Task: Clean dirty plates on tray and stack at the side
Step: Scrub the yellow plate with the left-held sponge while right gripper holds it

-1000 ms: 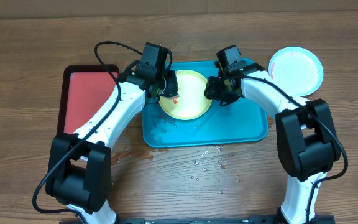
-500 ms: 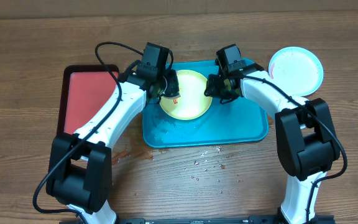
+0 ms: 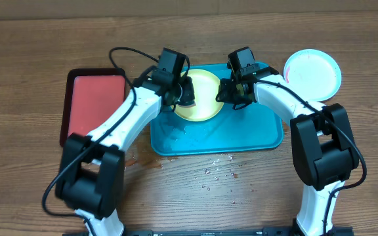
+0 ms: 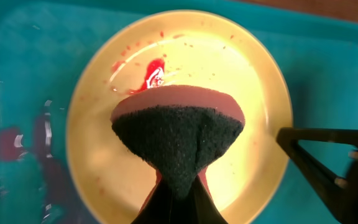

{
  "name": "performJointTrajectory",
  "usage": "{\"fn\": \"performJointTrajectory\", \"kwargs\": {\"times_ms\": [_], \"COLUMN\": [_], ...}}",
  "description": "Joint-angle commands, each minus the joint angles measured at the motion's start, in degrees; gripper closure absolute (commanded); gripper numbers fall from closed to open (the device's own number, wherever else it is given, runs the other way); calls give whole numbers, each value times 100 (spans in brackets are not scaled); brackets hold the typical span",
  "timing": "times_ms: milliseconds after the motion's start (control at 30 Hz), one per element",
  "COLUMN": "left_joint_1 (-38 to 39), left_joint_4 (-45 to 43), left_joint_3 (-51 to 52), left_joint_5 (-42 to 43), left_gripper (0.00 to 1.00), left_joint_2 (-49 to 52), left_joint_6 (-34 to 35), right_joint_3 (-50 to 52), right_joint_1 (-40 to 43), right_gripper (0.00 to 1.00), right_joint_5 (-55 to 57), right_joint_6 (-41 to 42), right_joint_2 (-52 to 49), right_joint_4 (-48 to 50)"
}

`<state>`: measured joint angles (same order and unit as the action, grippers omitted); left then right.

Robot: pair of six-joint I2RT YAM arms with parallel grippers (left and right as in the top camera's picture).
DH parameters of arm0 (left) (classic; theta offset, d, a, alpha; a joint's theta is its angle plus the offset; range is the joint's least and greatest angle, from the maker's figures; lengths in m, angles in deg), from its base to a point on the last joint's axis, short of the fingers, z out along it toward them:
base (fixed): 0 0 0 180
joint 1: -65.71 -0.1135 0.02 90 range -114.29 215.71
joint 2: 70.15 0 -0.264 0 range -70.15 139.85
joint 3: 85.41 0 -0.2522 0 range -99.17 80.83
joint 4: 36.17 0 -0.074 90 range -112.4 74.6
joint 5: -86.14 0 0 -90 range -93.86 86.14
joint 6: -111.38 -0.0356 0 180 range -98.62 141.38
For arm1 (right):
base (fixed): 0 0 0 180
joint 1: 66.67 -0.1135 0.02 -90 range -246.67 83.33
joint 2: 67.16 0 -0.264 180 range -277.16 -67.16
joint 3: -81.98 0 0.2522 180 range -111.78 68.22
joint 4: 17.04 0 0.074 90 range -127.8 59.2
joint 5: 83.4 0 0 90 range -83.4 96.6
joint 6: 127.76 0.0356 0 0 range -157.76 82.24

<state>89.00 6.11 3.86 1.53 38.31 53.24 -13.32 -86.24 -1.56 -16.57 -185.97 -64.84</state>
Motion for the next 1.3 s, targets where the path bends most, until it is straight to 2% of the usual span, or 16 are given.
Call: {"fn": "performJointTrajectory", "kwargs": {"times_ms": [0,133,533,833,1100,1267], "left_joint_1": [101,142,151,138,96,24], "left_joint_4": [-205,-612,-1408,-1405,-1287,-1023], "left_joint_3": [4,4,4,4,2,-13], "left_joint_5": [332,675,636,-455,-560,-1427], "left_gripper": [96,96,91,94,96,96], "left_joint_2": [442,767,896,1119,1390,1084], "left_joint_6": [175,175,136,127,-885,-898], "right_joint_3": [-20,-20,-20,-20,-20,-20], "right_joint_1": [-4,-9,-9,-9,-9,-9], "right_gripper": [96,96,96,96,96,96], "right_joint_5": [42,42,-7,-46,-44,-44], "right_joint_6": [-11,-11,-11,-15,-20,-20], "right_joint_2": [-81,-81,-81,-81,-81,-81], "right_joint_4": [11,15,44,37,9,9]}}
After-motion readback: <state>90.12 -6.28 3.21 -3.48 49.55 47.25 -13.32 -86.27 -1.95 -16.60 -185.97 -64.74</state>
